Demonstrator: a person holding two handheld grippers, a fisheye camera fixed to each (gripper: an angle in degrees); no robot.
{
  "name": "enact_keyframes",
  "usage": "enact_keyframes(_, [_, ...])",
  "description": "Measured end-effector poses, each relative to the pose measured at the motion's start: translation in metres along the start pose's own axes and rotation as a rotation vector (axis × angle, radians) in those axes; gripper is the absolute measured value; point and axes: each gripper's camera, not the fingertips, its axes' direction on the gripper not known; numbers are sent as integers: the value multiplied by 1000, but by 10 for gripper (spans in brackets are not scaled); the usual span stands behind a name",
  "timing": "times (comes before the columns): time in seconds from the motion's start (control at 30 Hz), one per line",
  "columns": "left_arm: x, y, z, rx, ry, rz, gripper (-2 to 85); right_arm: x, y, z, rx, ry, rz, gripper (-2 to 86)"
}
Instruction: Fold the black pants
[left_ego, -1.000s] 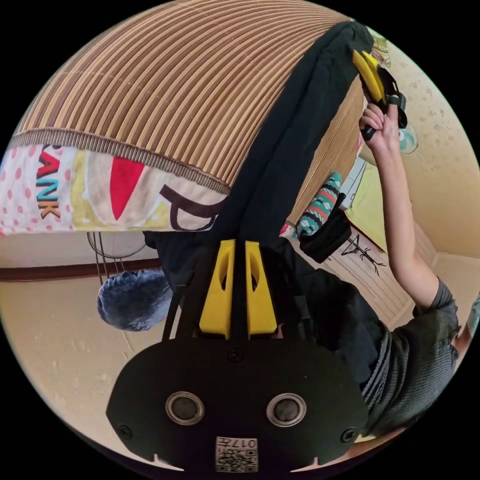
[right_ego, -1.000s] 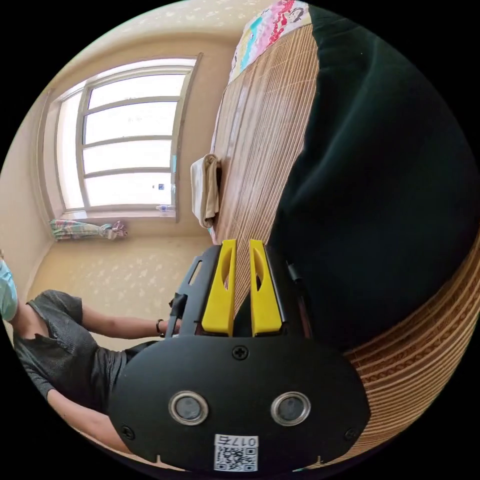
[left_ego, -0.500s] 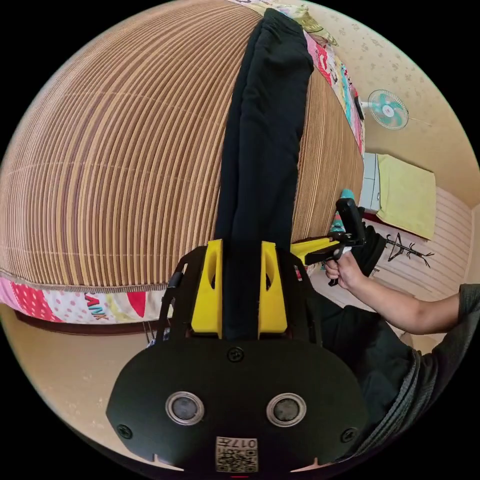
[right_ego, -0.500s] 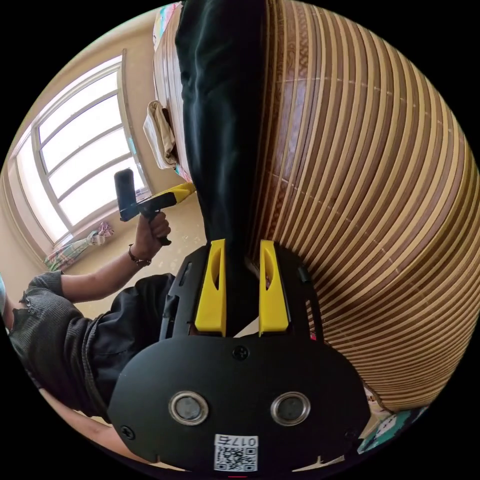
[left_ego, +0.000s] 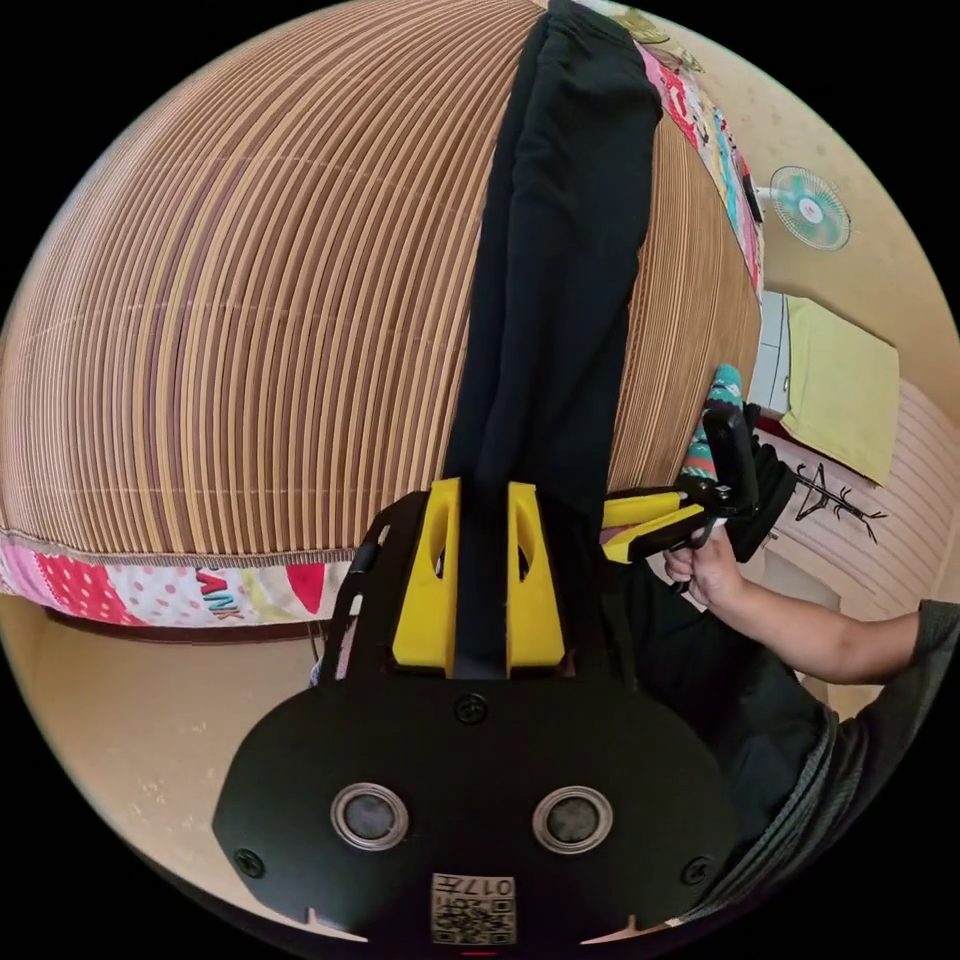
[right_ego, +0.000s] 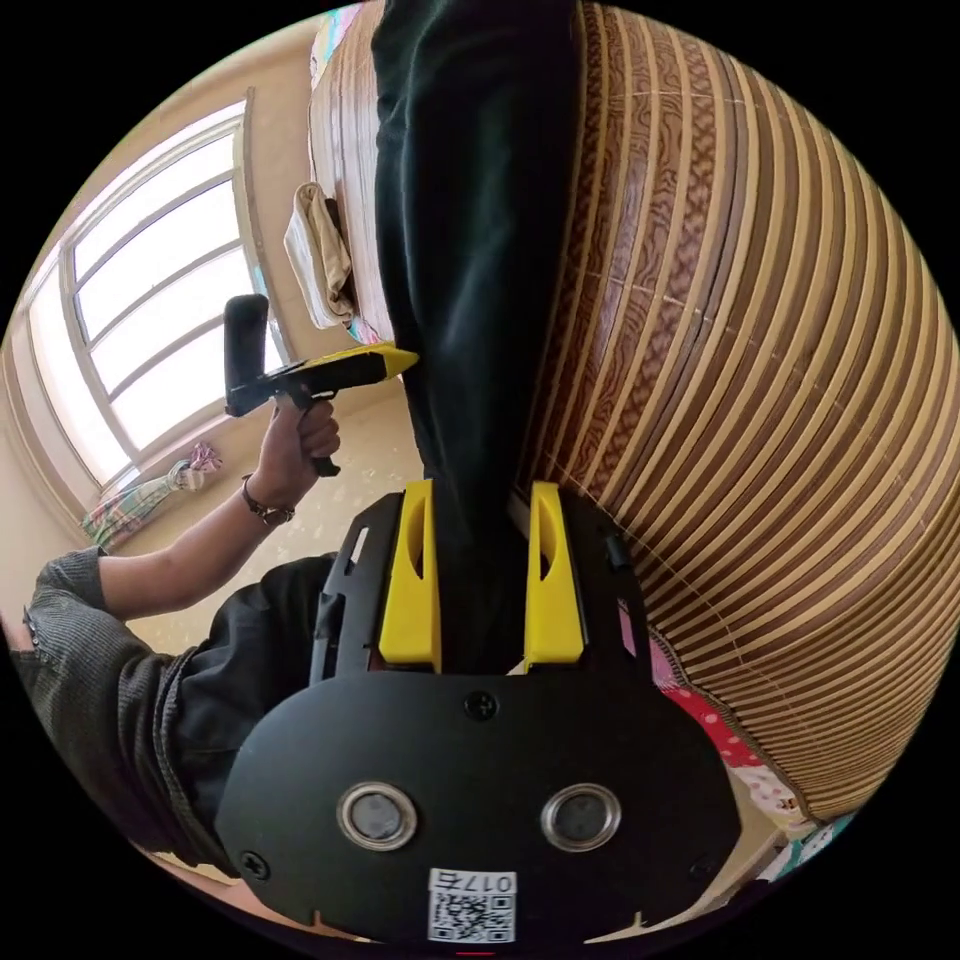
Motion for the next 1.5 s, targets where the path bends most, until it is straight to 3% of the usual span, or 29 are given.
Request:
enact_keyframes(0.1, [-7,8,10,-23,64,-45,59,18,-4,-4,9,0,53,121])
enact_keyframes(0.2, [-6,14,15,-59,52,-63,54,33,-4,-7,27,-235,7,125])
enact_keyframes(0.4, [2,34,4,82,16,-20,127,39,0,-20,96,-164,27,140])
enact_keyframes(0.5, [1,36,18,43,-46,-43,169,41,-6,-15,105,-225,15,140])
enact_keyframes(0.57, [5,33,20,24,-140,-62,141,42,-14,-10,88,-259,-9,135])
enact_keyframes(0.67, [8,20,19,-65,-50,-31,67,50,-31,3,2,-386,-24,101])
enact_keyframes(0.73, [11,16,6,-72,-87,-24,72,52,-35,2,-57,-475,-25,77])
enact_keyframes(0.8, [21,13,-27,27,-114,-7,74,39,-28,-8,-70,-487,-84,68])
enact_keyframes(0.87, [44,5,-83,234,-105,61,40,25,-16,-21,-79,-532,-146,59])
enact_keyframes(1.0, [90,-47,-138,348,28,288,-2,-5,22,-48,-105,-697,-219,37])
enact_keyframes(1.1, [133,-114,-121,117,177,526,-8,-39,51,-69,-124,-749,-306,20])
enact_keyframes(1.17, [158,-141,-64,-197,108,640,-10,-60,66,-82,-126,-740,-358,13])
enact_keyframes(1.2, [161,-141,-47,-267,84,660,-10,-73,75,-92,-110,-732,-392,10])
enact_keyframes(1.3, [151,-123,19,-436,101,594,-10,-78,84,-134,31,-695,-408,7])
enact_keyframes(1.43, [130,-74,86,-576,374,429,-10,-39,56,-180,152,-697,-277,17])
enact_keyframes(1.5, [118,-60,98,-548,464,322,-10,-15,32,-188,148,-667,-207,25])
